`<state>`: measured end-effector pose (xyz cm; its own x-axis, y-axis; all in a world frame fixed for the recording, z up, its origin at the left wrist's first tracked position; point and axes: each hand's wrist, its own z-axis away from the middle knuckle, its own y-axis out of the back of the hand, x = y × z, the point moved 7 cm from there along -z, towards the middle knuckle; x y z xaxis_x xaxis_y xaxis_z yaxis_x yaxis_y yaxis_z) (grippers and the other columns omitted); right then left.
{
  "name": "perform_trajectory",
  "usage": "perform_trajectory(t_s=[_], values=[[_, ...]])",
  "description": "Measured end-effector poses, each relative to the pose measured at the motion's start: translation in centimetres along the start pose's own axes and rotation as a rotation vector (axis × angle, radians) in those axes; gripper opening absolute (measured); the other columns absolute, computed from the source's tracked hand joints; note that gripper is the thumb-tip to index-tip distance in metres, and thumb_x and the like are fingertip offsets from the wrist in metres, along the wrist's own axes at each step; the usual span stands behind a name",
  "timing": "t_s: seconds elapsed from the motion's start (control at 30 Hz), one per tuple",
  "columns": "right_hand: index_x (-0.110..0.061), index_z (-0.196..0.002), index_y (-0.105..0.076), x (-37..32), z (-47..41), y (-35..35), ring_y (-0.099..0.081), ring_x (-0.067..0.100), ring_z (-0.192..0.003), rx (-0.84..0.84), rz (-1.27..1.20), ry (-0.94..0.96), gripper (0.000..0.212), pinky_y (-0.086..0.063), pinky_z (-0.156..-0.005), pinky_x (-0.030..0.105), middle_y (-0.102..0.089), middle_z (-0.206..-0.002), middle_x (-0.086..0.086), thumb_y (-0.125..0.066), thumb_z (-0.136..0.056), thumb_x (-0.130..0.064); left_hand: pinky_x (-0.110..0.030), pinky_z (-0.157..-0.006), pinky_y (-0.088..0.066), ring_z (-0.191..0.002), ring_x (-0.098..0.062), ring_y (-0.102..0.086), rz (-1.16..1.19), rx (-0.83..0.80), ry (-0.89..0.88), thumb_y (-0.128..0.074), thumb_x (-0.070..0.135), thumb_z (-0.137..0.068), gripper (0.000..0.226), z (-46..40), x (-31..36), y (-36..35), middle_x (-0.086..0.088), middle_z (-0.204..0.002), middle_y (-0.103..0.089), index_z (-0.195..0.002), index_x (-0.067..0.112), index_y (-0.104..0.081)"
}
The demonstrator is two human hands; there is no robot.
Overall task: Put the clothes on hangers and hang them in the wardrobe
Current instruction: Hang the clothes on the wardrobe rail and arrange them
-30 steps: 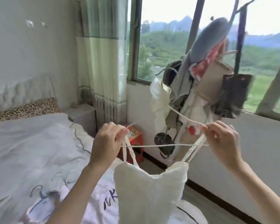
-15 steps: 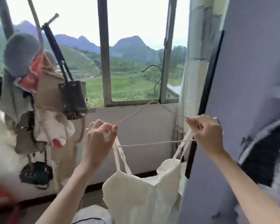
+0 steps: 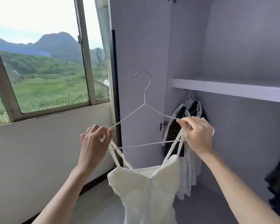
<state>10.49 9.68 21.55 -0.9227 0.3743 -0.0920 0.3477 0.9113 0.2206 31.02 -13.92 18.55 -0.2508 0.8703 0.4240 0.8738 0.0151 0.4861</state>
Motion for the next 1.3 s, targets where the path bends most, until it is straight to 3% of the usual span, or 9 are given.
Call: perform_trajectory(t_s=[0.13,0.3,0.47,0.53,0.67,0.87,0.97,1.13,1.3], values=[[-0.008,-0.069,-0.069,3.3,-0.6,2.7,-0.056,0.018,-0.051,0.095,0.117,0.041,0.028,-0.032,-0.059,0.023,-0.065,-0.059,0.0,-0.06,-0.087,-0.027,-0.031,-0.075,-0.021,-0.079,-0.015,-0.042,0.074,0.035,-0.024,-0.034,0.048,-0.088,0.043,-1.3,3.4,-3.4,0.007,-0.076,-0.049,-0.075,0.017,-0.06],[-0.014,-0.065,-0.071,8.7,-0.4,4.3,-0.05,0.014,-0.043,-0.026,0.198,-0.116,0.033,-0.03,-0.048,0.018,-0.063,-0.052,-0.003,-0.057,-0.083,-0.037,-0.03,-0.078,-0.018,-0.076,-0.019,-0.044,0.144,-0.055,0.009,-0.046,0.036,-0.093,0.03,-4.7,6.1,-11.1,0.008,-0.073,-0.049,-0.072,0.019,-0.058],[-0.018,-0.073,-0.071,15.5,-0.2,3.1,-0.061,0.019,-0.064,-0.464,0.23,-0.476,0.027,-0.046,-0.058,0.029,-0.068,-0.066,-0.001,-0.058,-0.088,-0.036,-0.031,-0.094,-0.019,-0.079,-0.02,-0.04,0.187,-0.105,-0.028,-0.052,0.025,-0.094,0.024,-8.7,8.7,-19.5,0.003,-0.081,-0.053,-0.08,0.01,-0.064],[-0.017,-0.072,-0.069,17.5,0.1,1.8,-0.056,0.016,-0.06,-0.709,0.151,-0.603,0.03,-0.041,-0.058,0.028,-0.067,-0.071,0.006,-0.052,-0.091,-0.033,-0.039,-0.102,-0.017,-0.082,-0.022,-0.037,0.205,-0.165,-0.04,-0.05,0.022,-0.095,0.023,-10.1,9.2,-23.3,0.001,-0.083,-0.049,-0.082,0.008,-0.064],[-0.009,-0.08,-0.056,19.3,3.4,-1.7,-0.026,0.008,-0.044,-1.021,-0.438,-1.004,0.02,-0.021,-0.045,0.019,-0.036,-0.059,0.005,-0.053,-0.094,-0.021,-0.039,-0.088,-0.028,-0.087,-0.033,-0.051,0.223,-0.348,-0.029,-0.045,0.014,-0.096,0.025,-12.0,7.3,-32.0,-0.012,-0.086,-0.059,-0.082,0.003,-0.063],[-0.007,-0.079,-0.053,24.0,8.4,-6.6,-0.018,0.008,-0.048,-0.865,-0.614,-1.284,0.019,-0.014,-0.042,0.018,-0.028,-0.055,-0.005,-0.048,-0.096,-0.013,-0.027,-0.067,-0.034,-0.078,-0.021,-0.051,0.292,-0.618,-0.032,-0.045,0.011,-0.095,0.023,-12.2,5.6,-42.5,-0.007,-0.084,-0.06,-0.085,0.01,-0.065],[-0.004,-0.079,-0.053,27.0,10.3,-7.2,-0.02,0.007,-0.044,-0.709,-0.5,-1.372,0.019,-0.014,-0.039,0.018,-0.029,-0.052,-0.006,-0.047,-0.096,-0.011,-0.029,-0.083,-0.042,-0.101,-0.023,-0.057,0.308,-0.668,-0.094,-0.043,0.008,-0.093,0.027,-13.0,6.6,-45.7,-0.005,-0.106,-0.063,-0.109,0.013,-0.065],[-0.004,-0.08,-0.056,32.0,11.4,-8.4,-0.023,0.008,-0.045,-0.422,-0.329,-1.45,0.023,-0.019,-0.037,0.016,-0.029,-0.053,-0.002,-0.039,-0.096,-0.001,-0.023,-0.096,-0.03,-0.12,-0.028,-0.045,0.346,-0.515,-0.294,-0.043,0.001,-0.093,0.032,-17.9,11.1,-46.1,-0.013,-0.124,-0.053,-0.123,0.003,-0.054],[-0.012,-0.077,-0.055,36.0,9.6,-11.6,-0.031,0.013,-0.051,-0.3,-0.25,-1.421,0.03,-0.026,-0.049,0.022,-0.036,-0.057,0.0,-0.034,-0.094,0.001,-0.041,-0.115,-0.018,-0.141,-0.03,-0.015,0.306,-0.418,-0.367,-0.043,0.006,-0.095,0.052,-23.2,14.3,-46.4,-0.016,-0.152,-0.019,-0.144,0.007,-0.028]])
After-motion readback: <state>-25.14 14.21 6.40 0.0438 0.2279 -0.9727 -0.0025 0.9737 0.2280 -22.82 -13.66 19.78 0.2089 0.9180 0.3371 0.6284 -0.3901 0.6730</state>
